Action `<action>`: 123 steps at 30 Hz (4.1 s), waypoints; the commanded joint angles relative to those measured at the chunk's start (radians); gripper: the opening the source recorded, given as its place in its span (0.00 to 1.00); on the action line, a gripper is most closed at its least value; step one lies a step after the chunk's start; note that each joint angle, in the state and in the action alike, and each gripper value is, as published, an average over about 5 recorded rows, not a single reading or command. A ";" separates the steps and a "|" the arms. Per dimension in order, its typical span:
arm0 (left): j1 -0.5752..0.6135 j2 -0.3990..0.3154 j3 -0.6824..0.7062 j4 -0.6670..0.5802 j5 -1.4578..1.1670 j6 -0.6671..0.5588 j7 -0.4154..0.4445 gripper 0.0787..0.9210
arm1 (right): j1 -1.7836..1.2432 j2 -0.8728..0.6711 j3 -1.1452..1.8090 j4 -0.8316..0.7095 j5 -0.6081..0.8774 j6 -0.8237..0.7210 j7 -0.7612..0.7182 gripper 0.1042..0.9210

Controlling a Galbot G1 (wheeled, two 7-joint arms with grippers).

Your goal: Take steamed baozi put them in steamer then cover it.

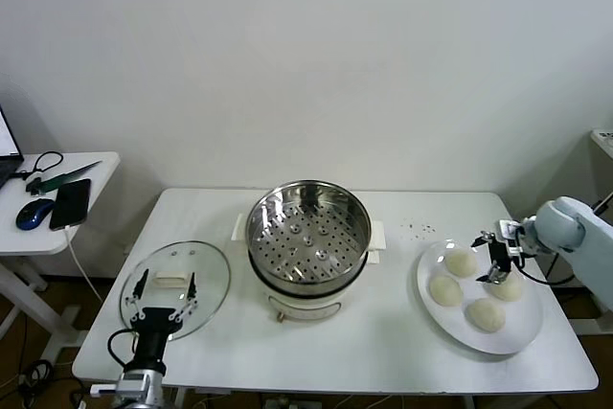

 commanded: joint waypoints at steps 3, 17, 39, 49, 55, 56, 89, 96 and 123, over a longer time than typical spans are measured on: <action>-0.005 0.004 -0.003 0.003 -0.003 0.007 0.000 0.88 | 0.132 0.117 -0.172 -0.135 -0.036 0.011 -0.051 0.88; -0.006 0.004 0.001 0.012 0.002 0.006 0.001 0.88 | 0.124 0.176 -0.161 -0.199 -0.068 0.038 -0.049 0.88; 0.002 0.009 -0.004 0.014 -0.002 0.002 0.000 0.88 | 0.162 0.165 -0.199 -0.178 -0.051 0.043 -0.061 0.65; 0.013 0.014 -0.006 0.012 -0.008 -0.003 -0.001 0.88 | 0.465 0.123 -0.425 0.015 0.050 0.159 -0.075 0.64; 0.023 0.020 -0.007 0.001 -0.016 -0.001 0.000 0.88 | 0.715 0.191 -0.600 0.112 0.039 0.283 -0.095 0.64; 0.025 0.020 -0.007 -0.001 -0.017 -0.001 0.000 0.88 | 0.752 0.208 -0.619 0.128 0.033 0.299 -0.099 0.64; 0.045 0.092 -0.002 -0.009 -0.065 0.004 -0.003 0.88 | 0.564 0.807 -0.523 0.068 -0.398 0.584 -0.066 0.65; 0.044 0.099 0.001 0.001 -0.073 -0.003 -0.004 0.88 | 0.512 0.812 -0.528 -0.009 -0.434 0.595 -0.059 0.65; 0.035 0.108 0.012 0.009 -0.077 0.001 -0.006 0.88 | 0.571 0.766 -0.518 -0.008 -0.341 0.578 -0.041 0.88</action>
